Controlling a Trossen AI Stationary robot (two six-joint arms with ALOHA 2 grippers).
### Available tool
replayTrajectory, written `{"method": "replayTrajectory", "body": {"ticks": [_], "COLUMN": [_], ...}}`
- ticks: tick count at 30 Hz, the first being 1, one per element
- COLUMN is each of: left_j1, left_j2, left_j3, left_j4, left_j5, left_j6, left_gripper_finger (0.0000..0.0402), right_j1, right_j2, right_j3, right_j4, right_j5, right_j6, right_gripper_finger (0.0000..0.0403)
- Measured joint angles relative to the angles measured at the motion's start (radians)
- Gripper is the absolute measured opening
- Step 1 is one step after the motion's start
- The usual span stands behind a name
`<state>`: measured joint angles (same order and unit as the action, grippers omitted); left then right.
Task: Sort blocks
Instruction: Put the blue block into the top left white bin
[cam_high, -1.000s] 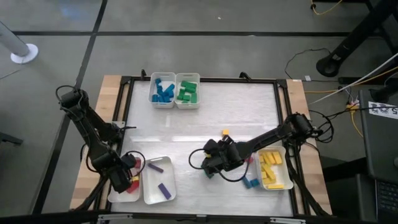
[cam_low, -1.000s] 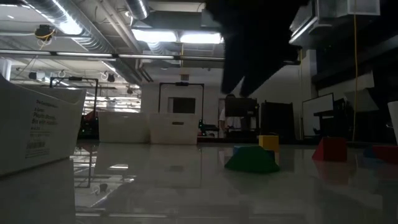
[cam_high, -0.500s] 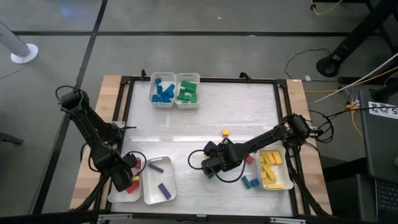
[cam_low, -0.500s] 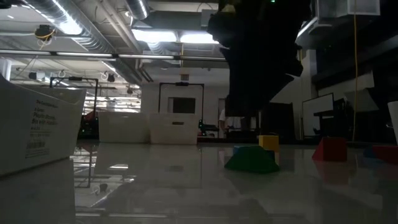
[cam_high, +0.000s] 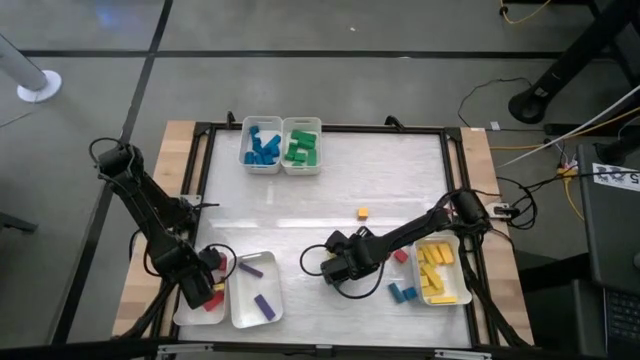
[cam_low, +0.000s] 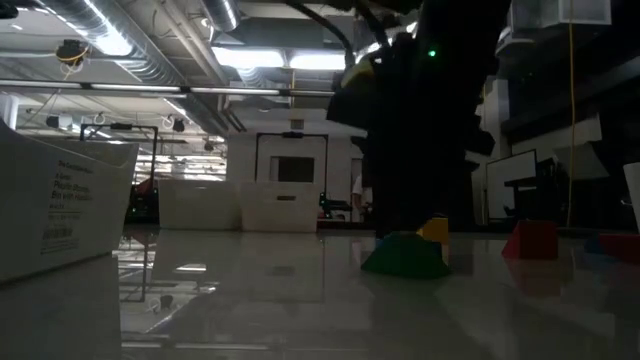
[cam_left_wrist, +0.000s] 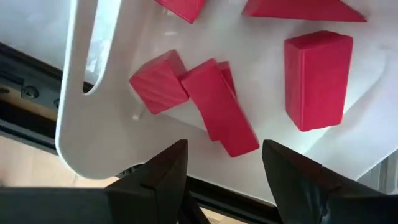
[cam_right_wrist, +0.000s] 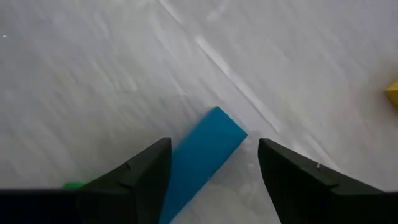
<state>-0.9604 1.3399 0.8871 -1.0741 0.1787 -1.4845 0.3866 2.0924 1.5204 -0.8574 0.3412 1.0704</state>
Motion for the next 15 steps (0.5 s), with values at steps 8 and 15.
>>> {"method": "replayTrajectory", "body": {"ticks": [8,15], "left_j1": [0.0,0.0], "left_j2": [0.0,0.0], "left_j3": [0.0,0.0], "left_j4": [0.025,0.063], "left_j5": [-0.002,-0.011], "left_j6": [0.0,0.0], "left_gripper_finger": [0.0195,0.0195], "right_j1": [-0.002,-0.001], "right_j2": [0.033,0.031], "right_j3": [-0.008,-0.025], "right_j4": [0.034,0.058], "right_j5": [-0.013,-0.012], "right_j6": [0.031,0.028], "right_gripper_finger": [0.0239,0.0194]}}
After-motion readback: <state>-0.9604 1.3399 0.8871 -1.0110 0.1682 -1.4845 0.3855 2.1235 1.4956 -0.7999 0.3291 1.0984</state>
